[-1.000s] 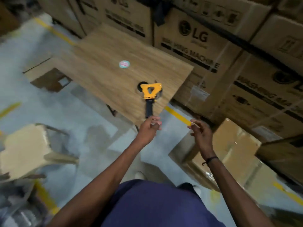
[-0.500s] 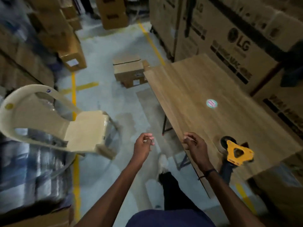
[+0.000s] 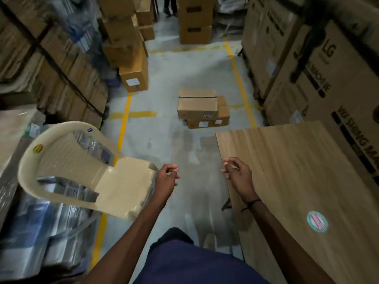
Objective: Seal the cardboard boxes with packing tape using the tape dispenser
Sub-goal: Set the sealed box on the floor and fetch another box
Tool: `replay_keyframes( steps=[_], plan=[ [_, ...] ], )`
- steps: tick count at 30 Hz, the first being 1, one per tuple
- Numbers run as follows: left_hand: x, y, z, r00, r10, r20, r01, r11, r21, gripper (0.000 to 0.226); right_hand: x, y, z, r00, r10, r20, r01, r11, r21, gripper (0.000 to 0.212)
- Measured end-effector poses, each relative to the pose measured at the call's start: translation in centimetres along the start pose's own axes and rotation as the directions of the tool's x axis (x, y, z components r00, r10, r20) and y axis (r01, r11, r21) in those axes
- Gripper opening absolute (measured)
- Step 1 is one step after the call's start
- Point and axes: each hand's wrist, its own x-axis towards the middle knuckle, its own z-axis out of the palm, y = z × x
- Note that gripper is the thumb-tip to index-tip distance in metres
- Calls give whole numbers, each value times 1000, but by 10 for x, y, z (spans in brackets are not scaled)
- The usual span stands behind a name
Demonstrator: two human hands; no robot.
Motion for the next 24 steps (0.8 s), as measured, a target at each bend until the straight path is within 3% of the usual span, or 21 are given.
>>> replay_keyframes(
  steps=[7,13,24],
  plan=[
    [132,28,-7,996,-42,-79,39,999,-34,12,142,-22,61,995,36,96,-29,997,-72,14],
    [295,58,-30,996,-27,-85,26,1000,-17,10,272,-28,128,994,54,95,-44,993,-107,13],
    [579,171,-30,993,30,112,-58,965,254,13,471,-64,206,982,191,-5,-190,975,-118,16]
  ],
)
